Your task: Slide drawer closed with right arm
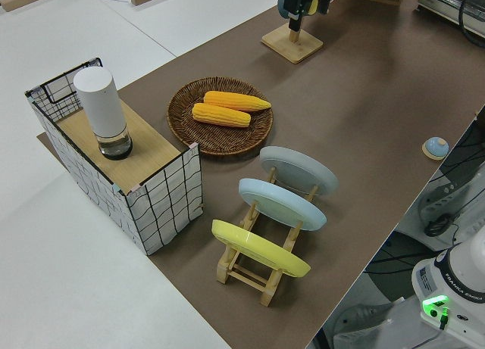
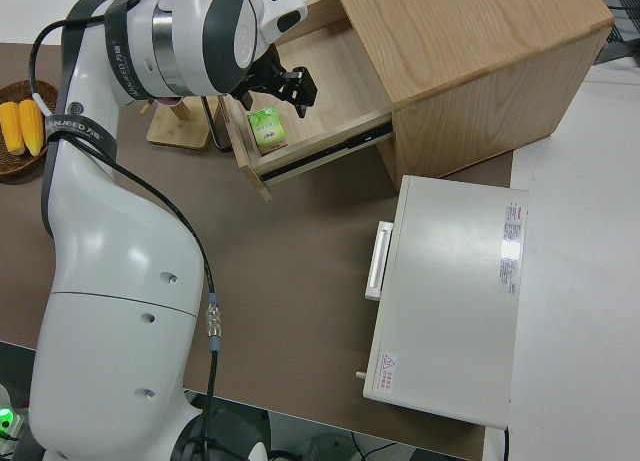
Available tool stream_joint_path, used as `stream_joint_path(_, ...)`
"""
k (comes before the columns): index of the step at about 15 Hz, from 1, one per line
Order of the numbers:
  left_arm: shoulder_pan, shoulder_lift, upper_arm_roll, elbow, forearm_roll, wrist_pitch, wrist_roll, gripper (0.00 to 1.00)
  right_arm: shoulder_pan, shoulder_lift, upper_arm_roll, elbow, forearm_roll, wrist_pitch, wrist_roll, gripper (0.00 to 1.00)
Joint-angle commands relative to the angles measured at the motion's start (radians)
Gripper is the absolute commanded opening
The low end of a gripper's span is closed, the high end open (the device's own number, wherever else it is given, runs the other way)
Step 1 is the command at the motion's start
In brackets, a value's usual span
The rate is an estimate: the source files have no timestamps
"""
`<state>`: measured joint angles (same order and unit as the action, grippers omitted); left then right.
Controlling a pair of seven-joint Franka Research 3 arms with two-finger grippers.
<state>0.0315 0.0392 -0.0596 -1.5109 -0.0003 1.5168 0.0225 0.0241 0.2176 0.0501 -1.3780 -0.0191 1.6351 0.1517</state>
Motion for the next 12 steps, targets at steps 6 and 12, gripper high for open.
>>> stream_joint_path(6,0.004,0.011,-0.006,0.024,0.017,-0.02,0.01,0.99,-0.006,-0.012,0.004,-0.009,0.011,0.008,-0.032,0.983)
stream_joint_path(12,0.004,0.011,-0.006,0.026,0.017,-0.02,0.01,0.99,-0.006,-0.02,0.001,-0.001,0.01,-0.003,-0.034,0.771)
